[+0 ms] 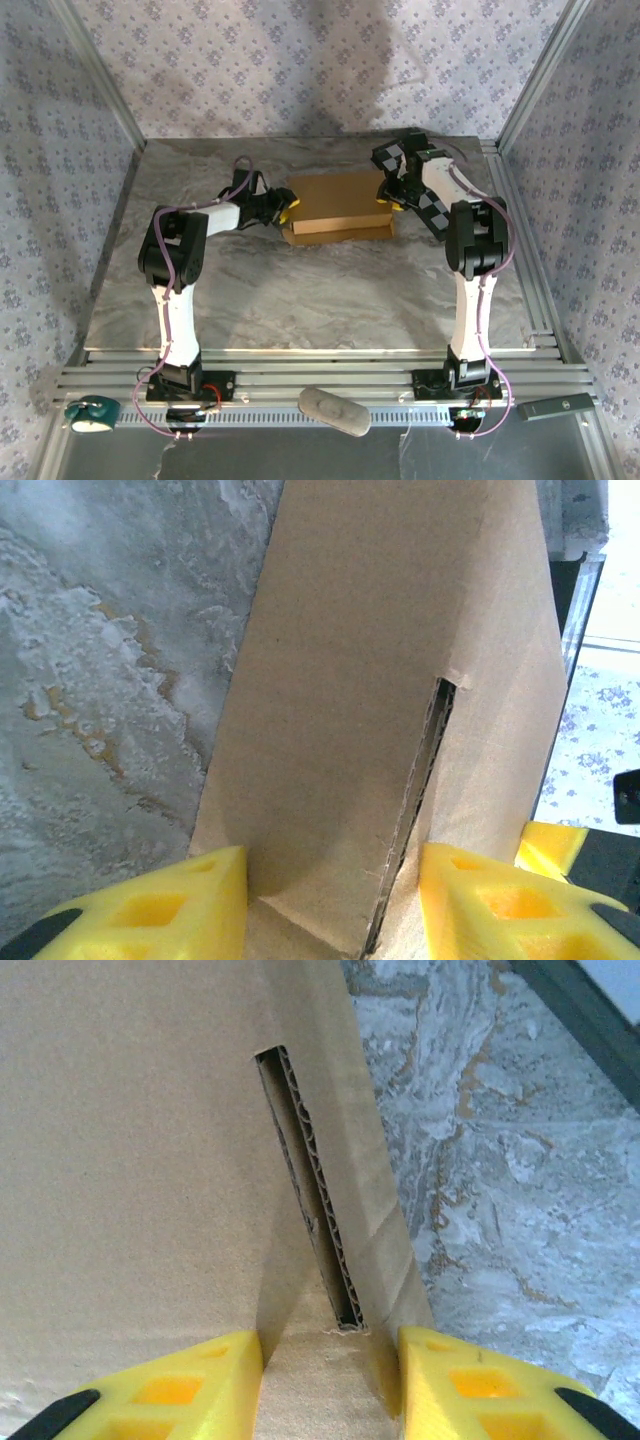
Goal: Fold the paper box
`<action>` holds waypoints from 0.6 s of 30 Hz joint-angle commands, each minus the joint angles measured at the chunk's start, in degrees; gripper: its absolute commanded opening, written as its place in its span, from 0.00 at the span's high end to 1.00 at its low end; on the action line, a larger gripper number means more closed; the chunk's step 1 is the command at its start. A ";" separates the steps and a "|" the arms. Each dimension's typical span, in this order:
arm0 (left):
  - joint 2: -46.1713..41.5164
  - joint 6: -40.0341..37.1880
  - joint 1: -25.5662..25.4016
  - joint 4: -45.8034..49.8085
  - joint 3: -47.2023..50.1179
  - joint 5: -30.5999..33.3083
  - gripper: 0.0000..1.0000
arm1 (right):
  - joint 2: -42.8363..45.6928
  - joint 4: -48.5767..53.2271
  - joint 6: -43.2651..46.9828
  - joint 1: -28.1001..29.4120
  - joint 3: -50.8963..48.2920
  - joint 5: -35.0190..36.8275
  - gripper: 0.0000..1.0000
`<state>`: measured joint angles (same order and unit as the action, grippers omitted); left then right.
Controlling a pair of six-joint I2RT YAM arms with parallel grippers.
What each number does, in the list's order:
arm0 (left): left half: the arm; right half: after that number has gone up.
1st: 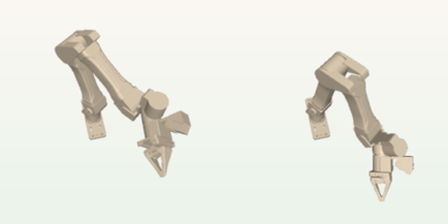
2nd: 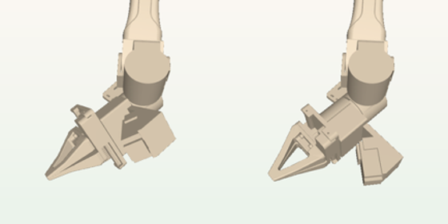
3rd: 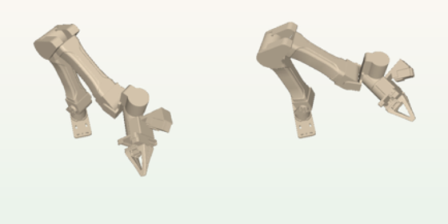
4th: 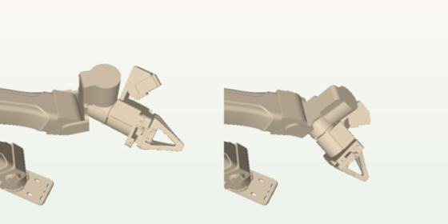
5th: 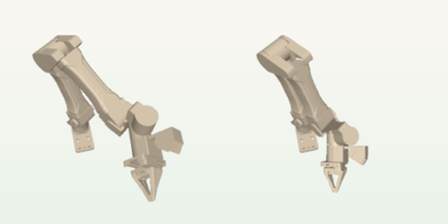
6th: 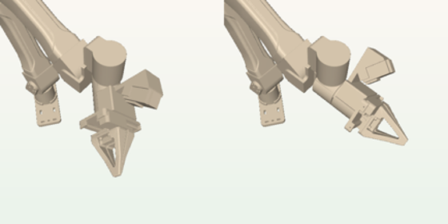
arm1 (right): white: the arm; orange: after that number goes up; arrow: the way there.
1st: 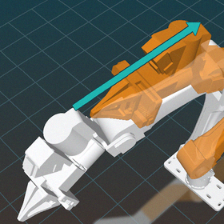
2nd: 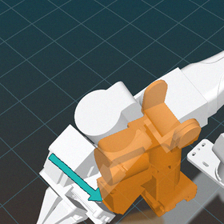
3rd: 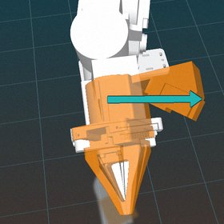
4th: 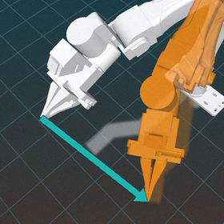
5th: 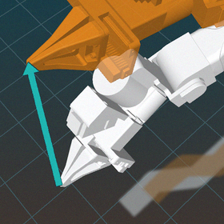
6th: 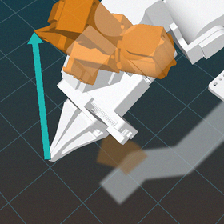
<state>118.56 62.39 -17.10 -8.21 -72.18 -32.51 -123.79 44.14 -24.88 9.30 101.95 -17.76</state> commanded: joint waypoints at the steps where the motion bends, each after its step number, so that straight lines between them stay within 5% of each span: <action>1: 1.58 -1.33 -5.02 3.26 4.11 -6.44 0.58 | 1.77 0.18 2.36 4.87 -4.18 -5.42 0.60; 9: 0.31 1.74 -5.75 -3.65 10.94 -3.82 0.65 | 3.49 -1.12 3.15 5.55 -7.58 -4.65 0.61; 12: -3.59 -1.49 -5.66 2.52 7.60 -1.35 0.68 | 5.02 -0.91 3.35 5.20 -6.52 -4.74 0.58; 18: -8.80 -7.70 -4.71 18.83 -4.51 4.65 0.39 | 9.25 -0.86 3.18 3.52 -4.17 -4.89 0.52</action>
<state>113.56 58.28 -19.73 -0.08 -71.59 -26.89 -118.91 42.83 -22.46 10.92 96.16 -15.92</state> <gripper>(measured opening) 0.585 0.476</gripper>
